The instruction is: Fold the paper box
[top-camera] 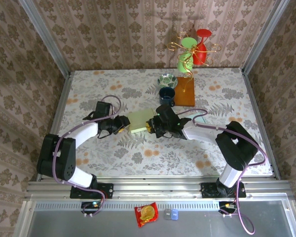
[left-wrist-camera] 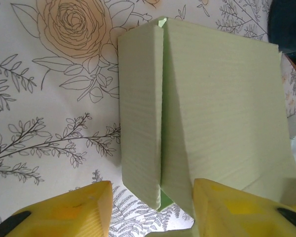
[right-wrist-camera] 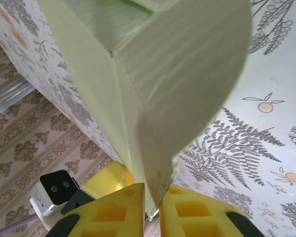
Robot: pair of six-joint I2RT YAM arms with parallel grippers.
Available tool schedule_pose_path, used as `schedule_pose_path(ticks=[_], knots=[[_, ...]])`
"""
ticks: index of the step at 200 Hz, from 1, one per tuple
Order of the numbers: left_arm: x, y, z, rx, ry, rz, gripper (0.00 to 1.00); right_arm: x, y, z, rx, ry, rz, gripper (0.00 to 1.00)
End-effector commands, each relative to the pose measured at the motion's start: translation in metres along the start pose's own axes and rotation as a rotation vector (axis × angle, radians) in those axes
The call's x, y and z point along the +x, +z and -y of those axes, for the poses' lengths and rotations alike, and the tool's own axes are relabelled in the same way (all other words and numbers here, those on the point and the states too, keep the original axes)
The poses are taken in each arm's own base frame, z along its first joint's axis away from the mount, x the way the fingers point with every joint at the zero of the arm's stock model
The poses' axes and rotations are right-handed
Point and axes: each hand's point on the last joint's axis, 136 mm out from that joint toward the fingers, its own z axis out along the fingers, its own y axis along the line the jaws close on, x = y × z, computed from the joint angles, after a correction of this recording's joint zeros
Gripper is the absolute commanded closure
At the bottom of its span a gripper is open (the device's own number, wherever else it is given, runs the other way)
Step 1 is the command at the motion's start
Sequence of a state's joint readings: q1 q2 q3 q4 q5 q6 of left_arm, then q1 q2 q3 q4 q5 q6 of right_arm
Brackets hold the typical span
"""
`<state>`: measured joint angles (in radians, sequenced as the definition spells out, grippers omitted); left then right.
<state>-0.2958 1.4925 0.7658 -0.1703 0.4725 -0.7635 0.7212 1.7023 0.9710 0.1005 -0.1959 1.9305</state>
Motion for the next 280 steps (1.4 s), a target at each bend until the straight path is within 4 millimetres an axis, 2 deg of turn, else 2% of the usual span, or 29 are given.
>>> schedule_pose_path(ticks=[1, 45, 60, 85, 104, 130, 151, 201, 226, 280], knots=[[0.0, 0.007, 0.005, 0.033, 0.043, -0.003, 0.56, 0.002, -0.002, 0.009, 0.031, -0.025, -0.011, 0.8], [0.003, 0.012, -0.002, 0.014, 0.059, -0.011, 0.63, -0.002, -0.011, 0.006, 0.05, -0.107, -0.01, 0.65], [0.004, 0.013, -0.005, 0.007, 0.065, -0.015, 0.65, -0.004, -0.022, 0.002, 0.063, -0.175, -0.004, 0.6], [0.004, 0.013, -0.006, 0.005, 0.073, -0.015, 0.68, -0.009, -0.049, -0.009, 0.124, -0.385, 0.036, 0.59], [0.004, 0.011, -0.004, 0.002, 0.087, -0.018, 0.71, -0.022, -0.07, -0.013, 0.224, -0.578, 0.09, 0.58], [0.001, 0.003, 0.0, -0.012, 0.119, -0.013, 0.71, -0.053, -0.08, -0.012, 0.341, -0.748, 0.125, 0.54], [-0.004, -0.005, 0.005, -0.011, 0.136, 0.004, 0.69, -0.073, -0.069, -0.012, 0.388, -0.813, 0.101, 0.52], [-0.022, -0.021, 0.017, 0.001, 0.147, 0.038, 0.55, -0.086, -0.027, -0.026, 0.463, -0.951, 0.04, 0.51], [-0.029, -0.013, 0.015, 0.009, 0.136, 0.005, 0.53, -0.085, -0.011, -0.026, 0.475, -0.982, 0.019, 0.5], [-0.031, 0.008, 0.01, 0.001, 0.132, -0.053, 0.53, -0.078, 0.012, -0.012, 0.5, -1.02, -0.029, 0.49]])
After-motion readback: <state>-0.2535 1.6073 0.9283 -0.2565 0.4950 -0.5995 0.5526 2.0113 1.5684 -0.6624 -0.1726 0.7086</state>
